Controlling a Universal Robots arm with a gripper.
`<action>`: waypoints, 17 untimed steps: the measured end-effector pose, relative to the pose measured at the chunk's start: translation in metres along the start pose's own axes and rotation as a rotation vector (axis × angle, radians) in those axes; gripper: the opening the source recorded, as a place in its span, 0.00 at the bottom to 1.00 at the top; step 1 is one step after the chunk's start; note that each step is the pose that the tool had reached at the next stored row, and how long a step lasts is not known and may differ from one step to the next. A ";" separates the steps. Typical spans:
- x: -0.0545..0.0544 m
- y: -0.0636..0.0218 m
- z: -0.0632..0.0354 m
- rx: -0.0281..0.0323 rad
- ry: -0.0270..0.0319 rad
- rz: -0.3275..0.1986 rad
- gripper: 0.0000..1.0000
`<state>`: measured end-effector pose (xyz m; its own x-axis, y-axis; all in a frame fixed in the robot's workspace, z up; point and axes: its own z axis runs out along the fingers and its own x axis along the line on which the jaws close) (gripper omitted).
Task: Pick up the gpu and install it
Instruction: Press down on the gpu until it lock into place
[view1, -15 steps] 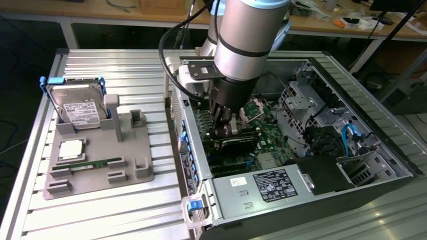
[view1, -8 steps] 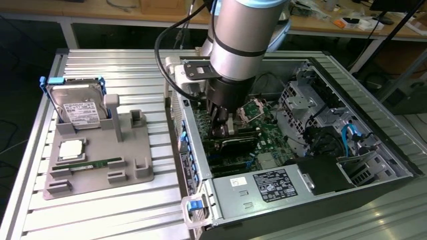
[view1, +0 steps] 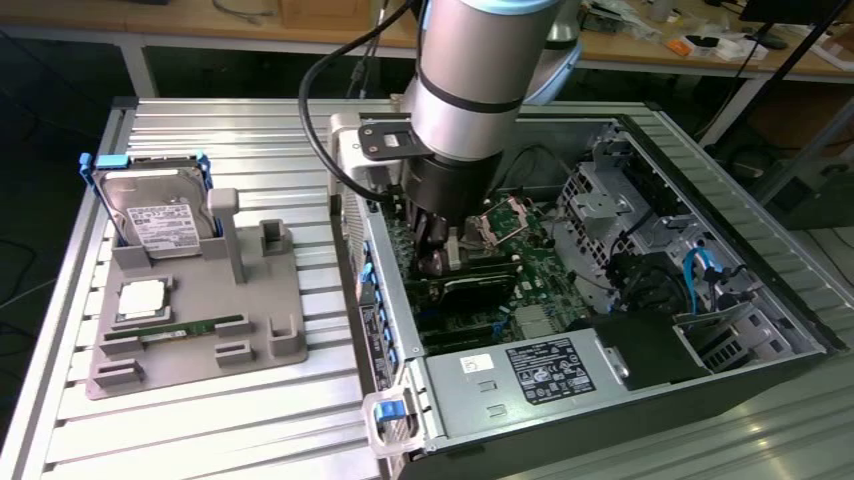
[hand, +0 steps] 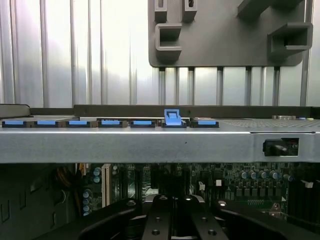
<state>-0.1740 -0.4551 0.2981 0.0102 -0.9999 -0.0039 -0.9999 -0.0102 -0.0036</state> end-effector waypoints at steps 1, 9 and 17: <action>0.000 0.0000 -0.0005 0.0001 0.0001 0.000 0.11; -0.001 0.0078 -0.0142 0.0049 0.0026 0.000 0.11; -0.001 0.0245 -0.0100 0.0170 -0.0008 0.000 0.11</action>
<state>-0.1985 -0.4546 0.3080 0.0102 -0.9999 -0.0047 -0.9997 -0.0101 -0.0206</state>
